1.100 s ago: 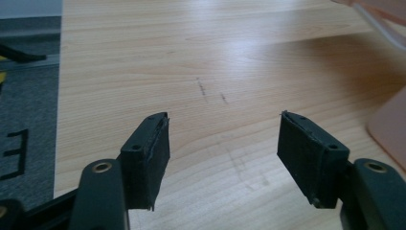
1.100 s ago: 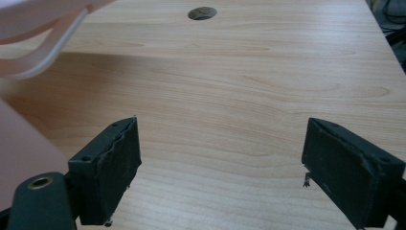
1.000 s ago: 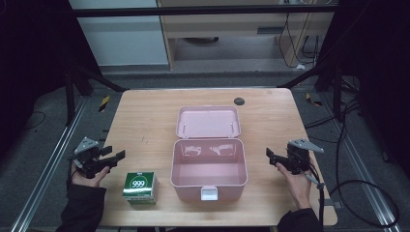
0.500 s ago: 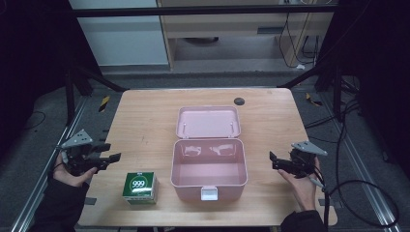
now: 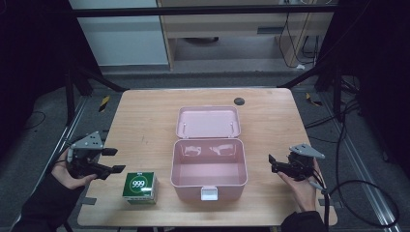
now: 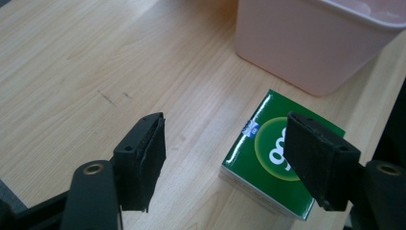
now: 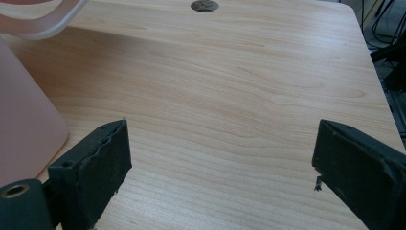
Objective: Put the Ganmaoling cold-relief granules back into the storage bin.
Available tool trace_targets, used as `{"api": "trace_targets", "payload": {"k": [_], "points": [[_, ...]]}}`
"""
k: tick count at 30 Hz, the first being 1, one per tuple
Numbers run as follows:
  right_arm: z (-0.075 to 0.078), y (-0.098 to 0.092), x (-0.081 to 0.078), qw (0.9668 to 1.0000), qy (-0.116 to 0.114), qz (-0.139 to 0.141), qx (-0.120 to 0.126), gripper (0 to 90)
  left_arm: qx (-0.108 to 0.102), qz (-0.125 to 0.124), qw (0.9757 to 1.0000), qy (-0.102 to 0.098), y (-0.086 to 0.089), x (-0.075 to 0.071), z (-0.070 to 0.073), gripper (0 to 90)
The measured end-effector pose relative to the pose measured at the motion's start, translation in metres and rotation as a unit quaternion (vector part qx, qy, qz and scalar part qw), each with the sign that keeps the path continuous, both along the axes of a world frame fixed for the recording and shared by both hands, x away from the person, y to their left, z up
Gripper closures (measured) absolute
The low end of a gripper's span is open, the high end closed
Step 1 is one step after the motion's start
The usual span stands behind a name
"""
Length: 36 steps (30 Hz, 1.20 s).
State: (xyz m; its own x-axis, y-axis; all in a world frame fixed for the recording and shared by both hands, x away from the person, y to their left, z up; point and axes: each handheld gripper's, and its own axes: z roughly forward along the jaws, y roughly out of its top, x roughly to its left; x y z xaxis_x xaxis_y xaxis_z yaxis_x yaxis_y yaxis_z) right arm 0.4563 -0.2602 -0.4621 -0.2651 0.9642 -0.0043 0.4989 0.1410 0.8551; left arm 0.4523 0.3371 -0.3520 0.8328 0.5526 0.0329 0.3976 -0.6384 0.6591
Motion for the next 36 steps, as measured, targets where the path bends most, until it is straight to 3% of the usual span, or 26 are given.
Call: {"api": "trace_targets", "payload": {"k": [3,8,10,18,19,20,24,25,26,29,33,36], "points": [[-0.001,0.001,0.0,1.0,-0.002,0.002,-0.001,6.2,0.02,-0.028,0.9994,0.006,-0.006,0.001,0.002,28.8],[-0.003,0.0,0.001,1.0,-0.003,0.0,-0.003,6.2,0.048,-0.048,0.9976,0.01,-0.013,0.003,0.005,24.5],[-0.003,0.0,0.001,1.0,-0.003,-0.001,-0.004,6.2,0.069,-0.066,0.9954,0.011,-0.017,0.005,0.007,23.0],[-0.004,-0.001,0.001,1.0,-0.001,0.0,-0.005,6.2,0.101,-0.091,0.9903,0.027,-0.027,0.007,0.01,19.7],[-0.005,-0.002,0.001,1.0,-0.001,0.0,-0.006,6.2,0.115,-0.1,0.9878,0.03,-0.029,0.007,0.01,19.4],[-0.005,-0.002,0.001,1.0,0.001,0.0,-0.005,6.2,0.115,-0.1,0.9878,0.03,-0.029,0.007,0.01,19.3],[-0.006,-0.002,0.001,1.0,0.001,0.001,-0.008,6.1,0.138,-0.116,0.9828,0.041,-0.035,0.006,0.007,18.0],[-0.006,-0.002,0.001,1.0,0.001,0.001,-0.008,6.1,0.152,-0.127,0.9791,0.047,-0.039,0.005,0.005,17.4],[-0.006,-0.002,0.001,1.0,0.001,0.001,-0.008,6.1,0.152,-0.127,0.9791,0.047,-0.039,0.005,0.005,17.1],[-0.006,-0.001,0.002,0.9999,0.002,0.005,-0.01,5.9,0.162,-0.143,0.9749,0.052,-0.046,0.004,0.003,15.9],[-0.007,0.0,0.002,0.9999,0.003,0.006,-0.012,5.7,0.172,-0.152,0.972,0.052,-0.051,0.004,0.001,14.0],[-0.008,0.0,0.002,0.9999,0.007,0.008,-0.012,5.4,0.192,-0.16,0.9665,0.058,-0.057,0.003,-0.005,11.8]]}}
